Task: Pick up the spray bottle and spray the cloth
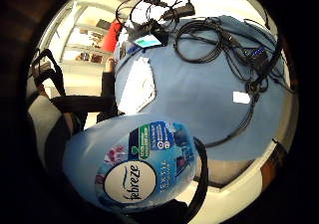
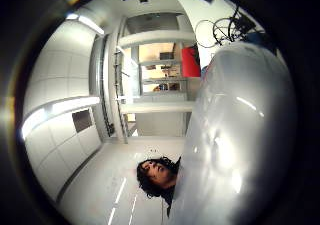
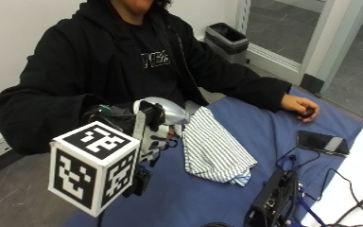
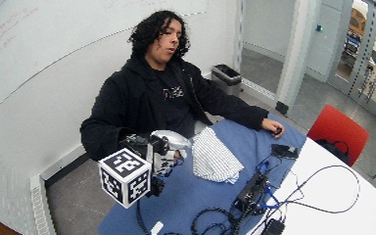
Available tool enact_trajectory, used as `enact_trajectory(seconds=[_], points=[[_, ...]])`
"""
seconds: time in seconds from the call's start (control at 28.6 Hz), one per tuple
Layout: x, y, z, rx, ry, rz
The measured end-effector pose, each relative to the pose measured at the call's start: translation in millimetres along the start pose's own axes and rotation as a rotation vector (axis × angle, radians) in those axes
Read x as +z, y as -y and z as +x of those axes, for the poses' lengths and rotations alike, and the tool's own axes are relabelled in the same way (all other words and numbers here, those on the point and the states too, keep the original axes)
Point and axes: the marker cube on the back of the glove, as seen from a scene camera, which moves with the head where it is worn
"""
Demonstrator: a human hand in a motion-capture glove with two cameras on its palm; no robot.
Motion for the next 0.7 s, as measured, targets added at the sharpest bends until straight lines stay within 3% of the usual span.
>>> enact_trajectory(seconds=[0.7], points=[[93, 18, -18, 0.266, -0.28, -0.444]])
